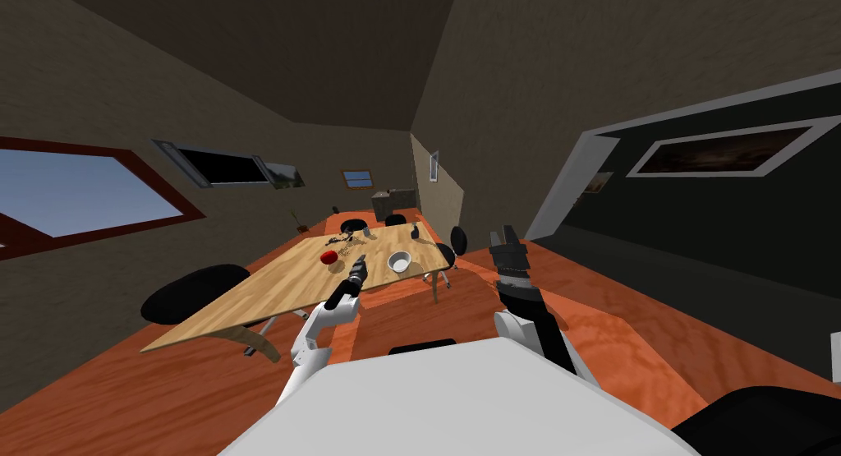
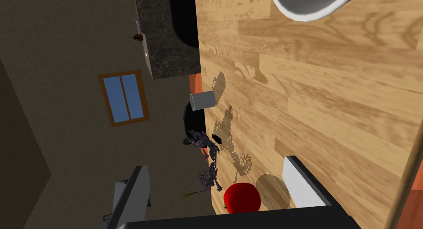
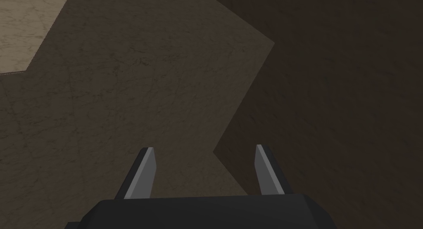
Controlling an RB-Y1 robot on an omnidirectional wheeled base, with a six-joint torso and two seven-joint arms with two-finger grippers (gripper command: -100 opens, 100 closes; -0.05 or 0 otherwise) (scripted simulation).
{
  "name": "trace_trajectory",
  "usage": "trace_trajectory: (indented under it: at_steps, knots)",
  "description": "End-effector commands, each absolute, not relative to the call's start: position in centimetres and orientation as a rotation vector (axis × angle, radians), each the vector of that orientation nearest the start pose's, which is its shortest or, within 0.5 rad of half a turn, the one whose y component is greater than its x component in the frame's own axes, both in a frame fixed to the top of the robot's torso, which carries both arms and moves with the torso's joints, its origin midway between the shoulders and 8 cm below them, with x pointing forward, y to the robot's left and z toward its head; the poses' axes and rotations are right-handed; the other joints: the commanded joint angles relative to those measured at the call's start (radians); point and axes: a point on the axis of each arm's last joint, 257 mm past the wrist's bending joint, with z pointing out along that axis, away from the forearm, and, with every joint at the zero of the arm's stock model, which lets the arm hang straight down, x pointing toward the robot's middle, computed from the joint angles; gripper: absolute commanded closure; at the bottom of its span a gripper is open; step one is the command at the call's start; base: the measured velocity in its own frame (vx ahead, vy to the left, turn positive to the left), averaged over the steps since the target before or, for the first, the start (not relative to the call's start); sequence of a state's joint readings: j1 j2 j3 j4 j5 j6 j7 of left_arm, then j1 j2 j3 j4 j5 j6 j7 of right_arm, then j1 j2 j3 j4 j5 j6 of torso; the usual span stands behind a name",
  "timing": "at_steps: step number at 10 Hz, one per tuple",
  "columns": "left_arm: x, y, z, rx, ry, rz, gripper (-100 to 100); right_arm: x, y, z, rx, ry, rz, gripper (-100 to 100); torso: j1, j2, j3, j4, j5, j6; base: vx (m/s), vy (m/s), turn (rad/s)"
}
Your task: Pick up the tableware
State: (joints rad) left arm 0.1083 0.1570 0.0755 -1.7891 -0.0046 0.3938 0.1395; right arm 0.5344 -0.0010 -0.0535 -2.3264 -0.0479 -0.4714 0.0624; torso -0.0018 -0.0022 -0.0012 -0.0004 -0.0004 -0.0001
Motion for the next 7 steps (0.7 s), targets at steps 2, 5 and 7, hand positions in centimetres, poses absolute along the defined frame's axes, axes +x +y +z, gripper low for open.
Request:
trace_trajectory:
  at_steps: [2,5,7]
  knots:
    - [50.4,32.7,-27.3,-1.496,1.332,-0.925,-100,33.2,-30.4,3.0,0.664,0.606,1.206,0,0.0,0.0,0.0,0.0,0.0,0.0,0.021,-0.019,0.003]
    - [50.8,32.2,-29.9,-1.584,1.389,-0.882,-100,33.2,-30.4,3.0,0.664,0.606,1.206,0,0.0,0.001,0.0,0.0,0.0,0.0,0.026,-0.022,0.017]
    - [50.9,31.8,-31.4,-1.636,1.424,-0.852,-100,33.2,-30.4,3.0,0.664,0.606,1.206,0,0.0,0.0,0.0,0.0,0.0,0.0,0.037,-0.03,0.016]
